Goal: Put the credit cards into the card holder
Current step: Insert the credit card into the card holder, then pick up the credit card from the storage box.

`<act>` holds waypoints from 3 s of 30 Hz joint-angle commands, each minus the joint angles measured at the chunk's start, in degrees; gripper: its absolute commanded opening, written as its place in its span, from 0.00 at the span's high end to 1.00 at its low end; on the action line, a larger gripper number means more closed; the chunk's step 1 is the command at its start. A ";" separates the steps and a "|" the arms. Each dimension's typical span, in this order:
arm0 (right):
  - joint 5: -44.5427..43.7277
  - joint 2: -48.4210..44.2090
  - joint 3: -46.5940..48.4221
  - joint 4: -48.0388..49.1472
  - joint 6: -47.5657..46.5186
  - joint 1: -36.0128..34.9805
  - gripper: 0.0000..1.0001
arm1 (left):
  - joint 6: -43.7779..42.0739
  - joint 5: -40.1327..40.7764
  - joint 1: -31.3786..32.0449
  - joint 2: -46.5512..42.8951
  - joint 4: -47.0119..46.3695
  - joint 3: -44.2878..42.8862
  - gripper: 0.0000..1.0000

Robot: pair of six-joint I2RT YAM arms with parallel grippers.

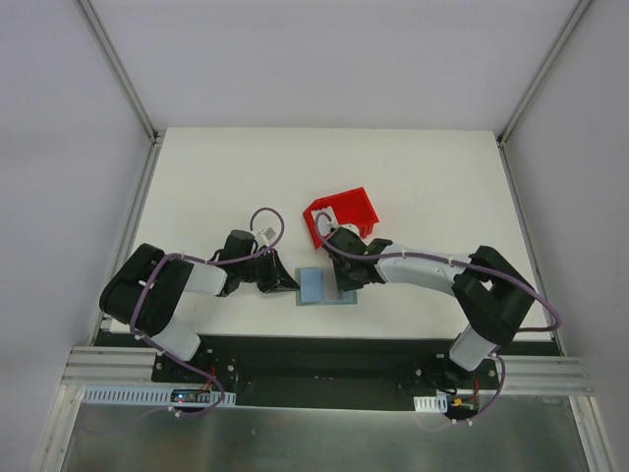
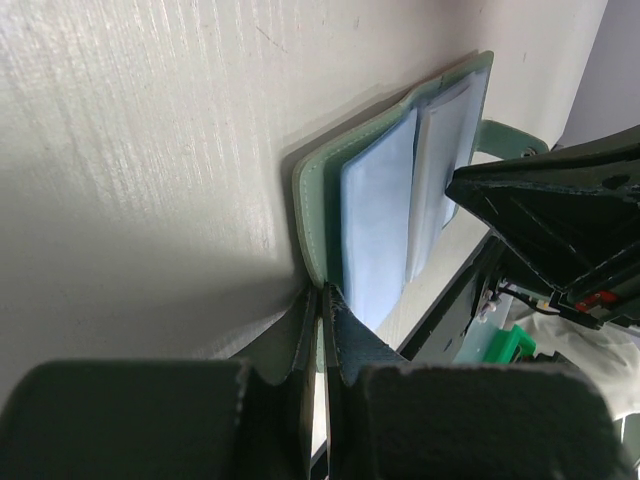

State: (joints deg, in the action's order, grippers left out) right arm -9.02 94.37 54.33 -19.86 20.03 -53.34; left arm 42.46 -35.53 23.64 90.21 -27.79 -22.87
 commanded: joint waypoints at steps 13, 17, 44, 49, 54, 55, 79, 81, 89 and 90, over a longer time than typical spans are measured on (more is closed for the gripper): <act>-3.98 9.17 13.70 -8.44 1.23 -4.75 0.89 | -4.22 6.00 0.36 1.28 7.14 1.78 1.00; -6.45 8.91 15.11 -11.34 1.06 -5.98 0.88 | -4.22 6.00 0.36 0.84 7.14 1.95 1.00; 16.31 -4.70 6.94 16.60 -4.82 -5.81 0.73 | -3.96 6.00 0.36 1.19 6.43 2.22 1.00; 6.41 -10.16 3.60 11.61 -2.38 -3.80 0.71 | -3.96 5.82 0.36 0.75 6.17 2.22 1.00; 7.25 -10.26 -1.85 10.28 1.41 2.62 0.71 | -3.96 2.84 0.36 -1.53 3.36 3.10 1.00; 7.78 -10.34 -2.38 10.28 1.50 3.41 0.71 | -4.14 2.57 0.36 -2.14 3.44 3.01 1.00; 16.22 9.16 28.99 -2.55 -14.84 19.06 0.18 | -5.98 7.32 0.09 -6.81 13.90 -1.12 1.00; 16.48 11.00 30.05 -2.91 -15.28 19.50 0.17 | -6.16 7.14 0.09 -6.72 13.82 -1.30 1.00; 22.02 16.28 32.51 -1.76 -15.90 21.00 0.15 | -6.60 6.70 -0.08 -5.93 13.82 -1.65 1.00; 22.63 16.90 33.03 -2.03 -15.90 21.00 0.15 | -6.60 6.70 -0.08 -5.84 13.73 -1.65 1.00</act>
State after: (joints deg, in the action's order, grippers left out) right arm 9.69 109.65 83.68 -21.52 5.45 -32.71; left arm 38.52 -32.29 23.64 83.53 -17.45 -24.21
